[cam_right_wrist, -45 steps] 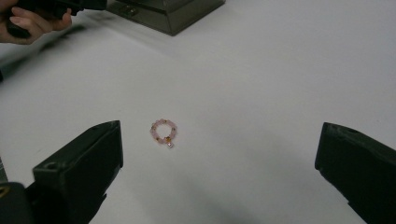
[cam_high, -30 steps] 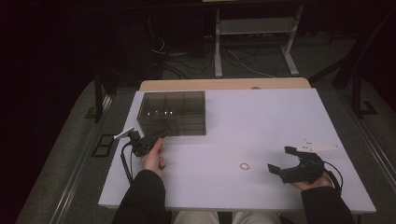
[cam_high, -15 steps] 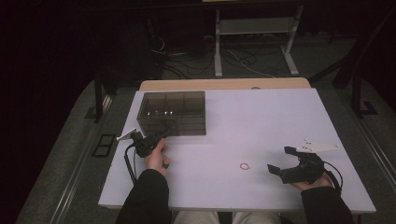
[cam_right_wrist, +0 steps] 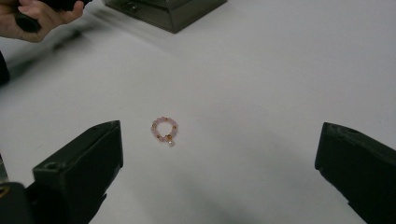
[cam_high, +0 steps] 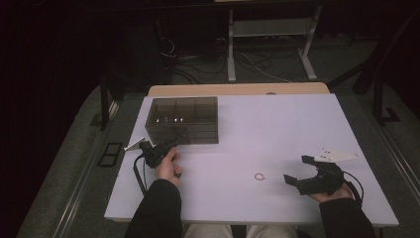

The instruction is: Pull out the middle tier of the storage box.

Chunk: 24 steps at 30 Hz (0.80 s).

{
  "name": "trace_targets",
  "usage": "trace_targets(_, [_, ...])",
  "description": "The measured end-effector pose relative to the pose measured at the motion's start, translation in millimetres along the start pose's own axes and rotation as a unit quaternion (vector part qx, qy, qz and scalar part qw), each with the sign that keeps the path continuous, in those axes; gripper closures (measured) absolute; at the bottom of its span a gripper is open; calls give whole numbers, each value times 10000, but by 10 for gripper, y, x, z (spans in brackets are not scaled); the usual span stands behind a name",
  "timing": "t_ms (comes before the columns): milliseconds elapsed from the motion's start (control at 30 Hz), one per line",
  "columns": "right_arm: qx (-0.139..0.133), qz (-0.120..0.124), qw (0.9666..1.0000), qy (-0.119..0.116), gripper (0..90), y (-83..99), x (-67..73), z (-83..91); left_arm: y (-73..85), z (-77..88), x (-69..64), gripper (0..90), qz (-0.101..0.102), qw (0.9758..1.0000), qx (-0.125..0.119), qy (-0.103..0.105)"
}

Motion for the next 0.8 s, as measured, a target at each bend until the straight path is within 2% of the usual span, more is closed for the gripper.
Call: trace_targets(800, [2, 3, 10000, 6, 4, 0, 1, -1, 147, 177, 28, 808, 2, 10000, -22, -67])
Point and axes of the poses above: each handheld gripper's, and its own axes: z roughly backward along the jaws, y roughly out of its underside, x roughly to its left, the point moved 7 cm from there along -z, roughly forward along the jaws, and after that the axes turned 10 degrees about -y, right-handed, at the moved point
